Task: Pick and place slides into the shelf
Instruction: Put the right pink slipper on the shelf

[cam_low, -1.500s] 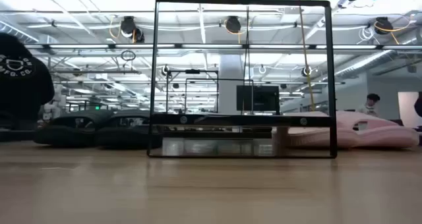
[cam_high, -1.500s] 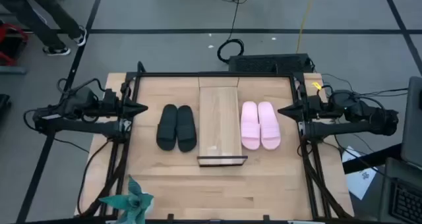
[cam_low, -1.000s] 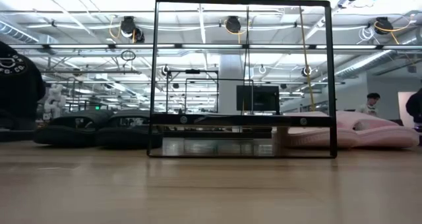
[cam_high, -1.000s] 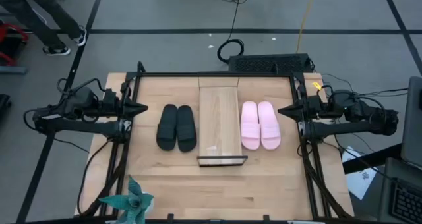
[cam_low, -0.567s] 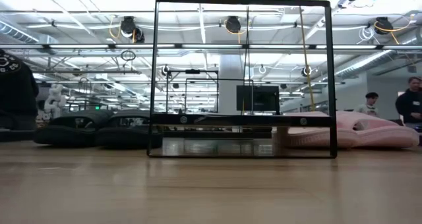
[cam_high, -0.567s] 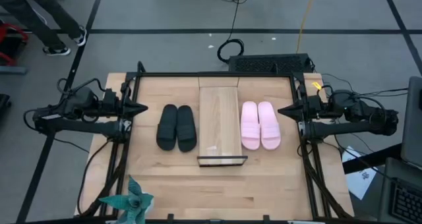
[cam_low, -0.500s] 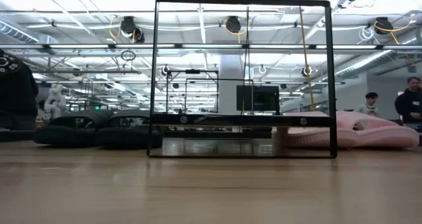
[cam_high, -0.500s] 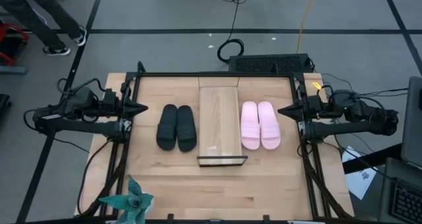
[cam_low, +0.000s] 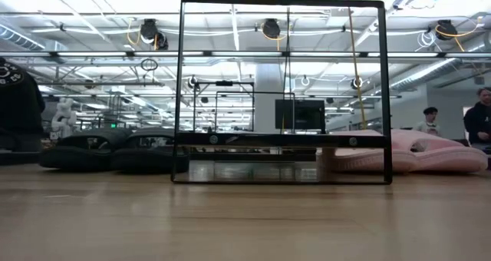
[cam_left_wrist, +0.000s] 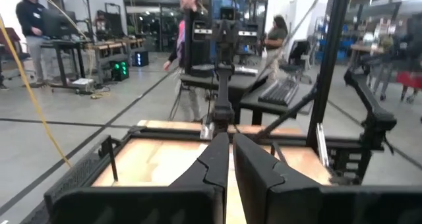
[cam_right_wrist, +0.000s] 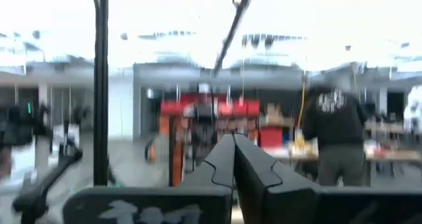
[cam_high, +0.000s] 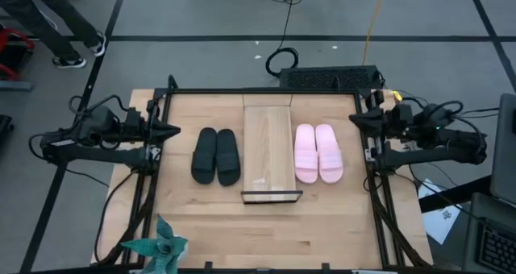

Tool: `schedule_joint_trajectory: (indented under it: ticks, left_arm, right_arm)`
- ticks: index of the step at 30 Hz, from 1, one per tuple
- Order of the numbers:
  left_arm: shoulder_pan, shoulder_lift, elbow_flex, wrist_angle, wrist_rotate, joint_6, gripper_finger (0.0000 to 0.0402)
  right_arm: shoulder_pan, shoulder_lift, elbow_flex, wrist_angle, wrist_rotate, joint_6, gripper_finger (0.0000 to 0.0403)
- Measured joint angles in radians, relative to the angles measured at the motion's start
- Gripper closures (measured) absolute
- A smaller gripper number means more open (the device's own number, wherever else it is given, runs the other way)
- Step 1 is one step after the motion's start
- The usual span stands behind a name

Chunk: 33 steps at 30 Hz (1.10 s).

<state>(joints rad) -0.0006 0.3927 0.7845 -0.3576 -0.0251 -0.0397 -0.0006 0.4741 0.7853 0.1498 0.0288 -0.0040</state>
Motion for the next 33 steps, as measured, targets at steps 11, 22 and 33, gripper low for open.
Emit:
schedule_joint_trajectory:
  ticks: [11, 22, 33]
  left_arm:
    - [0.0, -0.001, 0.0, 0.234, -0.051, -0.074, 0.04]
    - [0.0, -0.006, 0.076, 0.303, -0.151, -0.111, 0.0398]
    - [0.0, 0.224, 0.713, -0.42, -0.495, -0.049, 0.0398]
  right_arm:
    - [0.0, 0.168, 0.0, 0.208, -0.003, 0.019, 0.0403]
    - [0.0, 0.239, 0.054, 0.41, -0.001, -0.148, 0.0403]
    - [0.0, 0.394, 0.584, -0.434, 0.427, -0.328, 0.0403]
